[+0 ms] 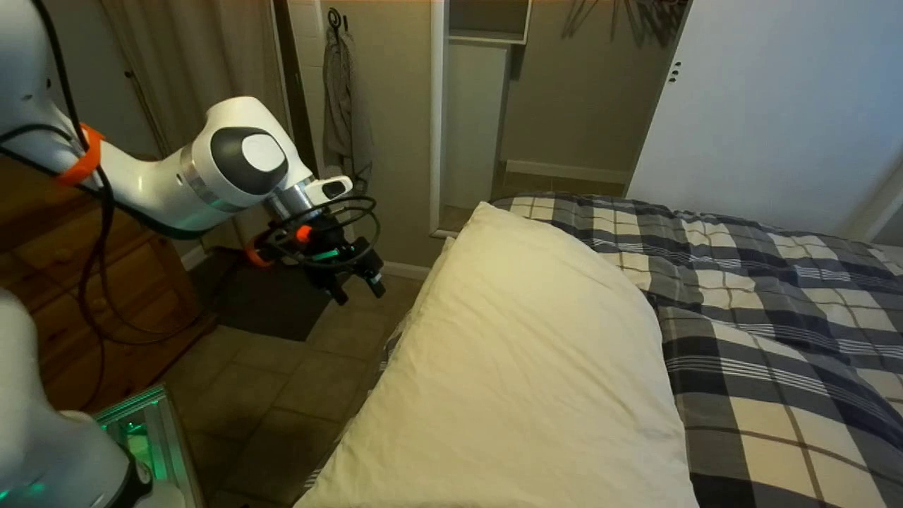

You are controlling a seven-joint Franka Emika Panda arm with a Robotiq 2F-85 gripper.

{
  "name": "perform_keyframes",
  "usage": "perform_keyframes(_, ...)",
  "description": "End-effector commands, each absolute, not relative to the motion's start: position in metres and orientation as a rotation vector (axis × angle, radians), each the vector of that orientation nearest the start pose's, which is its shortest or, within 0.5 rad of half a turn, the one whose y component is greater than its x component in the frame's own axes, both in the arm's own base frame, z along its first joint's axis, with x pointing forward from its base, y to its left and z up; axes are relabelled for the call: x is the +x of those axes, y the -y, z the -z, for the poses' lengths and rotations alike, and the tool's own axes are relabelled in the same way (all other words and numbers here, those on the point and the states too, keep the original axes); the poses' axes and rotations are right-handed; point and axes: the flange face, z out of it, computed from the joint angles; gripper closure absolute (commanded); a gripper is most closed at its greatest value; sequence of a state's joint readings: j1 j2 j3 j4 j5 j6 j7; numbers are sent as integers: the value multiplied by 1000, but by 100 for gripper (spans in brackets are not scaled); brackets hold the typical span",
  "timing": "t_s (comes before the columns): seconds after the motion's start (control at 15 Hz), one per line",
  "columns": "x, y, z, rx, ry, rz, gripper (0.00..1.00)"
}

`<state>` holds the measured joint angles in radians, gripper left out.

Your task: Push the white pillows off of the stripped one

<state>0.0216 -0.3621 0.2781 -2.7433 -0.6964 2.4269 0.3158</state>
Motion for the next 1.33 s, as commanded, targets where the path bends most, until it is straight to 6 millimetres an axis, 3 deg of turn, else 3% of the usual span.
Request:
perform_keyframes(0.0,372,-99,-301,2464,-668,-253,0)
perform_keyframes(0.4,371,-87,-259,2383,-682,-231,0)
perform_keyframes(0.8,369,-79,-231,2299,-695,-274,0)
perform_keyframes(0.87,369,-78,-227,2294,-694,-277,25)
perform_keyframes(0.93,369,-76,-224,2289,-693,-283,26)
perform_keyframes(1.27,370,-67,-219,2239,-693,-311,62)
